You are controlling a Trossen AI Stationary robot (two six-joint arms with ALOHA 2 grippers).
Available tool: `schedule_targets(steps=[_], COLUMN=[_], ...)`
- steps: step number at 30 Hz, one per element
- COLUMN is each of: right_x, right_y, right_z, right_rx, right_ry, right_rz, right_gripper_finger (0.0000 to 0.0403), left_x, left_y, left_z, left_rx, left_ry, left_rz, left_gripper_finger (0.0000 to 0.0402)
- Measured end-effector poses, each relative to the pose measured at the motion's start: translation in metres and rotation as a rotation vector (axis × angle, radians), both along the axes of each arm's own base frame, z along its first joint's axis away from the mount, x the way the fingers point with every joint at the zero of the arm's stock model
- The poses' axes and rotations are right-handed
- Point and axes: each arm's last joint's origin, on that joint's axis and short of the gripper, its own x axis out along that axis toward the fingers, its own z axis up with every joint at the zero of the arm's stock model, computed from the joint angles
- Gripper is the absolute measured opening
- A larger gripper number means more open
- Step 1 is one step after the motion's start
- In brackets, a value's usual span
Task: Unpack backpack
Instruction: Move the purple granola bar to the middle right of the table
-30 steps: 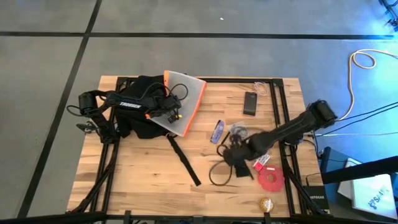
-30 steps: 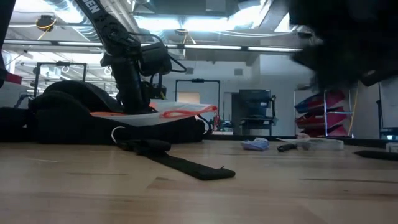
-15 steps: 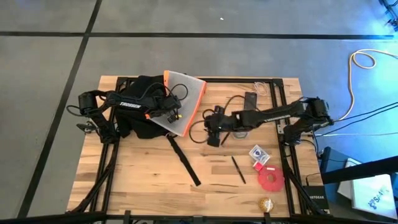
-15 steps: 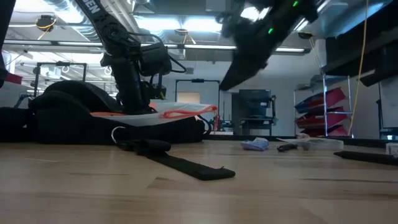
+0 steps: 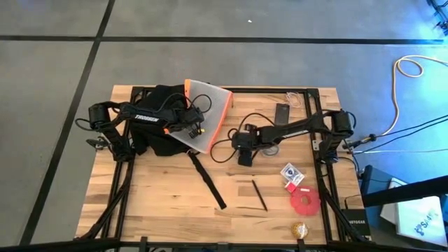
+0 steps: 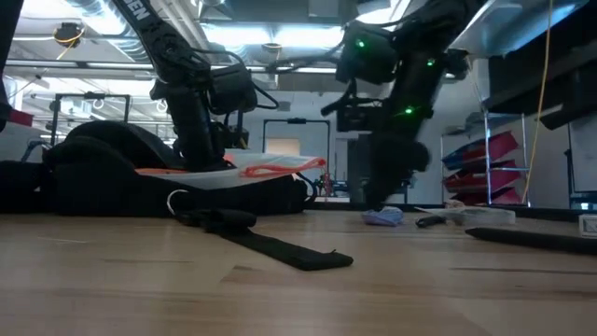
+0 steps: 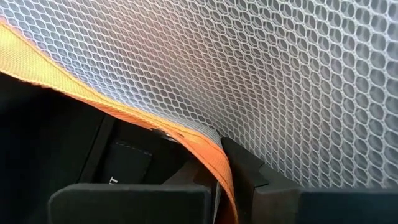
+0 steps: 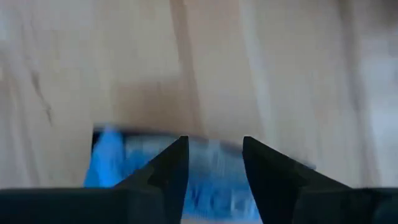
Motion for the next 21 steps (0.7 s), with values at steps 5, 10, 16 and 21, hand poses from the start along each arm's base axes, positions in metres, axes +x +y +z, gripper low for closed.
schedule_targets(steps=[5,10,16,21], right_x=[-0.016,-0.041,-0.086,-0.138], right_y=[0.001,0.001,0.011,0.021], right_z=[-0.006,-0.009,0.007,0.010], right_rx=[0.027,0.038,0.063,0.091], right_ry=[0.124,0.167,0.125,0.175], right_rz=[-0.015,-0.061,-0.116,-0.215], right_gripper_finger=[0.0103,0.0086,0.0074,0.0072], left_x=[0.000,0.000,0.000,0.000], left_y=[0.000,0.000,0.000,0.000], left_z=[0.000,0.000,0.000,0.000], left_rx=[0.000,-0.001,-0.001,-0.001], left_ry=[-0.005,-0.004,-0.004,-0.007], left_rz=[0.004,0.003,0.003,0.005], left_gripper_finger=[0.0004,0.0004,0.0004,0.0004])
